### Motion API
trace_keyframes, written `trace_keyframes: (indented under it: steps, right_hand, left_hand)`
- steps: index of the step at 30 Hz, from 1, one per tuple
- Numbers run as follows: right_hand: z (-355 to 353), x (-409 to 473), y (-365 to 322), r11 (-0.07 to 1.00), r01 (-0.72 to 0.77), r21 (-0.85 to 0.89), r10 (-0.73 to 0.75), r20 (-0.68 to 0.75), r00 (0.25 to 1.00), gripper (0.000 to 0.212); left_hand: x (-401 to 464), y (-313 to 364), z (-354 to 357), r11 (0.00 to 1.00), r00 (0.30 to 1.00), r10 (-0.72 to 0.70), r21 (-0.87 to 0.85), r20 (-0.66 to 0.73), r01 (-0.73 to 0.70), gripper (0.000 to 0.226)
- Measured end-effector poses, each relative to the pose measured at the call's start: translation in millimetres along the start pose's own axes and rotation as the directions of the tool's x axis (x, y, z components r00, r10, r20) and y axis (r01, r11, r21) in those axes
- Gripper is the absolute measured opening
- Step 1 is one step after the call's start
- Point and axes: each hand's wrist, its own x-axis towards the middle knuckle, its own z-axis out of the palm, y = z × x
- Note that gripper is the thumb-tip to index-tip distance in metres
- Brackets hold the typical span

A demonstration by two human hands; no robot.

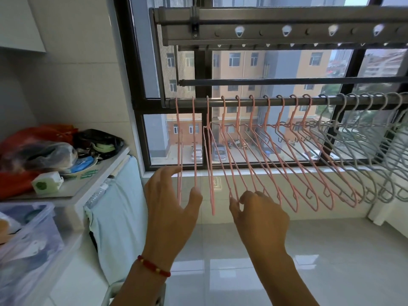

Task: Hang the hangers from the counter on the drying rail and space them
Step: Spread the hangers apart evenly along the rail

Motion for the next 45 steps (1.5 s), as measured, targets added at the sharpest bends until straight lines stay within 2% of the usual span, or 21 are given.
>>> trace_keyframes:
  steps: [13, 20, 32, 35, 39, 45]
  right_hand:
    - [6, -4, -5, 1.000, 0.009, -0.008, -0.008, 0.070, 0.998, 0.029]
    - [0, -9, -4, 0.999, 0.030, 0.035, -0.032, 0.045, 0.998, 0.036]
    - [-4, -10, 3, 0.996, 0.057, 0.064, -0.059, 0.024, 0.998, 0.038]
    - [-7, -10, 6, 0.995, 0.037, 0.097, -0.034, -0.034, 0.999, 0.041]
    - [-12, 0, 19, 0.980, -0.038, 0.197, 0.069, -0.155, 0.985, 0.039]
    - [-13, 12, 38, 0.973, -0.081, 0.216, 0.122, -0.189, 0.974, 0.043]
  left_hand:
    - [-5, 0, -5, 1.000, 1.000, -0.016, -0.011, 0.001, 0.016, 0.060]
    - [-7, -1, -2, 1.000, 1.000, -0.005, -0.003, -0.006, 0.005, 0.058]
    - [-8, 8, 2, 1.000, 1.000, 0.009, -0.015, 0.000, -0.009, 0.058]
    - [-8, 10, 3, 1.000, 1.000, 0.005, -0.024, 0.004, -0.005, 0.059]
    - [-7, 11, 4, 1.000, 1.000, 0.012, -0.019, 0.015, -0.011, 0.058]
    - [-7, 16, 9, 1.000, 0.999, 0.020, -0.002, 0.033, -0.020, 0.056]
